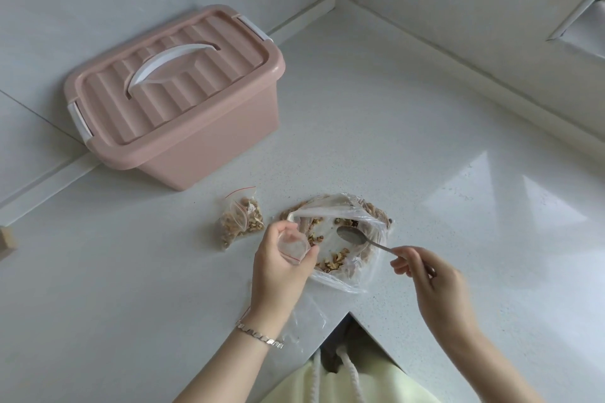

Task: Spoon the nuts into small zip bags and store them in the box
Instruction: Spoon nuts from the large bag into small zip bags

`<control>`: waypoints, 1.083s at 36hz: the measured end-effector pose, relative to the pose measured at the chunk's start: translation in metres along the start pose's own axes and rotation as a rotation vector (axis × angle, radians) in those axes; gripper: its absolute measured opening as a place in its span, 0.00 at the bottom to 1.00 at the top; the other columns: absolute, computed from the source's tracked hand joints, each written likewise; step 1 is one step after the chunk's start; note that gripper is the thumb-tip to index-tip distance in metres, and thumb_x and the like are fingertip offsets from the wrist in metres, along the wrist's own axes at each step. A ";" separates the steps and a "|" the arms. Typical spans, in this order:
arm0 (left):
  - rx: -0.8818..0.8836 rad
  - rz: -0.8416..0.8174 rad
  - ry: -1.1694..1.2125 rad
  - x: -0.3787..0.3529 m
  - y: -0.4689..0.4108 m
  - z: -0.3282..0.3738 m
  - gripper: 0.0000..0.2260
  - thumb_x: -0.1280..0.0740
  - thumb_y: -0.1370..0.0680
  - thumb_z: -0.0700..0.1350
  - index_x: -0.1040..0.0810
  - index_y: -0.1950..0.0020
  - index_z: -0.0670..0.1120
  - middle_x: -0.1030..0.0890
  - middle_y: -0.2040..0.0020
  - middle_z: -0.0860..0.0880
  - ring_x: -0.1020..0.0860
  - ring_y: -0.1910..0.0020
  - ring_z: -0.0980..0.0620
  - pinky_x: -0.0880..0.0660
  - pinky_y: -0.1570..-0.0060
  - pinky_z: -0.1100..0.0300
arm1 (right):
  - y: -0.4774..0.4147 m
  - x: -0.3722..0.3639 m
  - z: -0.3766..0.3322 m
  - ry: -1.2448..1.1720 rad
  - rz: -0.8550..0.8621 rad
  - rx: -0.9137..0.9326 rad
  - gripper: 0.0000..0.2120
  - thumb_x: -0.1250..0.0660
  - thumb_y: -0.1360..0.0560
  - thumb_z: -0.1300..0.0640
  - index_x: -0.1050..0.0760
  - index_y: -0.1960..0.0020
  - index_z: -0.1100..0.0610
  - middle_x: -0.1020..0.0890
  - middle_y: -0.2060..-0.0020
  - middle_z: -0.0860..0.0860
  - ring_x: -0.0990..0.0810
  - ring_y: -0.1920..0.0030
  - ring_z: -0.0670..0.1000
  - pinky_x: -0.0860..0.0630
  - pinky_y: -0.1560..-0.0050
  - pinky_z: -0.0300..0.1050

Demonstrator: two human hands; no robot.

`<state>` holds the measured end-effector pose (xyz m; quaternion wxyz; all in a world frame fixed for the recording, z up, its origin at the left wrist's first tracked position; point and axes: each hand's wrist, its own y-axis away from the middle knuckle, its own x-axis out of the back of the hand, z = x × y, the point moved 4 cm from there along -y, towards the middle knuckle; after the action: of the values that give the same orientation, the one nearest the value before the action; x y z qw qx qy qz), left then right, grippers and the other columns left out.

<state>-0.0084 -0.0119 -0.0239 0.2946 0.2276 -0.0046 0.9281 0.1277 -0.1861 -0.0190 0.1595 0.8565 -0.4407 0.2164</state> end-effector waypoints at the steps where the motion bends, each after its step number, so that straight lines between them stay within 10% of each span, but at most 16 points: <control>1: 0.004 -0.002 -0.004 0.002 0.001 -0.001 0.17 0.25 0.32 0.38 0.29 0.53 0.54 0.22 0.60 0.58 0.26 0.50 0.67 0.38 0.49 0.82 | -0.001 -0.003 0.005 0.031 -0.025 -0.015 0.12 0.46 0.28 0.39 0.25 0.58 0.40 0.18 0.67 0.43 0.20 0.58 0.39 0.25 0.58 0.34; 7: 0.044 -0.019 -0.008 0.011 0.006 -0.005 0.19 0.25 0.32 0.40 0.31 0.53 0.57 0.24 0.60 0.57 0.29 0.52 0.71 0.36 0.55 0.81 | -0.001 -0.011 0.025 0.096 -0.098 -0.076 0.11 0.40 0.23 0.56 0.26 0.59 0.41 0.18 0.65 0.43 0.21 0.58 0.39 0.27 0.59 0.30; 30: 0.058 0.010 0.042 0.017 0.008 0.000 0.16 0.26 0.31 0.40 0.30 0.53 0.54 0.23 0.58 0.54 0.26 0.52 0.65 0.35 0.56 0.81 | 0.015 -0.036 0.054 -0.630 -0.159 -0.846 0.18 0.46 0.20 0.52 0.23 0.51 0.63 0.17 0.65 0.58 0.18 0.63 0.54 0.24 0.58 0.45; 39: 0.044 -0.025 -0.003 0.007 0.009 0.000 0.14 0.26 0.32 0.40 0.28 0.53 0.52 0.22 0.59 0.56 0.25 0.54 0.65 0.31 0.52 0.76 | 0.008 -0.007 0.038 -0.683 -0.096 -0.721 0.18 0.46 0.20 0.51 0.23 0.52 0.62 0.17 0.68 0.56 0.18 0.68 0.49 0.25 0.59 0.44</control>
<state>-0.0183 -0.0159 -0.0195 0.3012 0.2354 0.0182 0.9238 0.1259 -0.2037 -0.0542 0.3018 0.7882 -0.4745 -0.2501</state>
